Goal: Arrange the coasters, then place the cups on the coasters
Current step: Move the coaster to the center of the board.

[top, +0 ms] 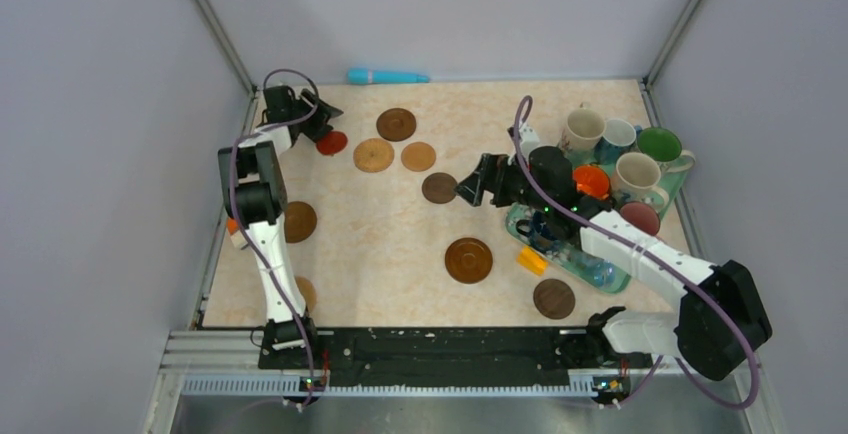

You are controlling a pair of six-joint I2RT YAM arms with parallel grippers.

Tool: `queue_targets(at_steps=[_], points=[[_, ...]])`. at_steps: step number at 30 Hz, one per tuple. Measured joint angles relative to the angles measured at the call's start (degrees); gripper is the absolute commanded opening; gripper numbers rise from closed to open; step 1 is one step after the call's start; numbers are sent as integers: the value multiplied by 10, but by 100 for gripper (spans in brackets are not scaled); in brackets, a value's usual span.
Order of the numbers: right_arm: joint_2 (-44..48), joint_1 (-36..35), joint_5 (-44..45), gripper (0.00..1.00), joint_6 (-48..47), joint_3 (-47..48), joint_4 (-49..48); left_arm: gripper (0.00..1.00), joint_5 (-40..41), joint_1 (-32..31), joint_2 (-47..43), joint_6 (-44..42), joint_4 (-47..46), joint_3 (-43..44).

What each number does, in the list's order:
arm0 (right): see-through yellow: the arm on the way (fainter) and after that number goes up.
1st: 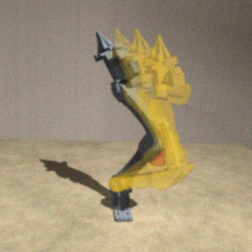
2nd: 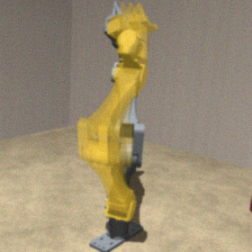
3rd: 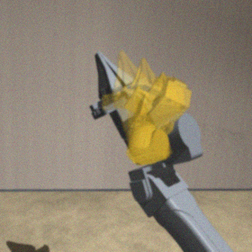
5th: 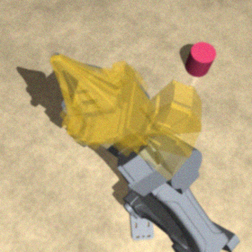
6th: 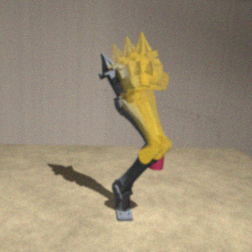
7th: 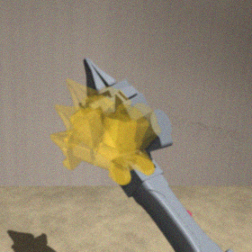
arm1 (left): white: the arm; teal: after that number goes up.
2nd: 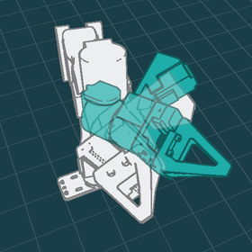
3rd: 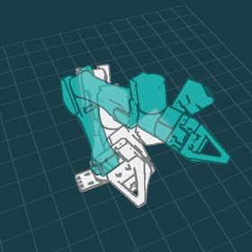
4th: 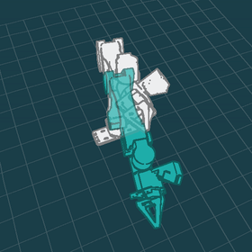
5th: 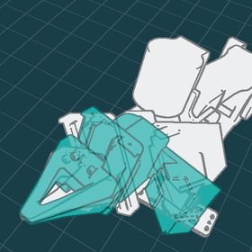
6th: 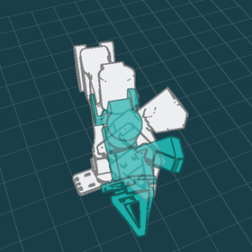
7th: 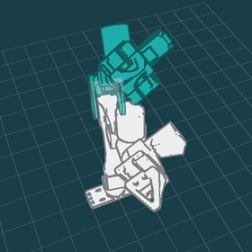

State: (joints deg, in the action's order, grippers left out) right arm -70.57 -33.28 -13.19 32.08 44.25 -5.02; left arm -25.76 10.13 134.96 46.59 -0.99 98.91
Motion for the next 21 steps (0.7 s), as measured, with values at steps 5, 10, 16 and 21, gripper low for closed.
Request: queue_targets(at_steps=[5,10,16,21], points=[[26,0,0,93,5,-8,1,62,-4,-4,-40,-16,22,-53],[47,0,0,93,11,-20,1,61,-4,-6,-73,-37,67,-85],[62,0,0,93,17,-38,2,60,0,-8,-136,-51,85,-171],[71,0,0,93,24,-48,3,60,-10,-9,-199,-45,62,-272]])
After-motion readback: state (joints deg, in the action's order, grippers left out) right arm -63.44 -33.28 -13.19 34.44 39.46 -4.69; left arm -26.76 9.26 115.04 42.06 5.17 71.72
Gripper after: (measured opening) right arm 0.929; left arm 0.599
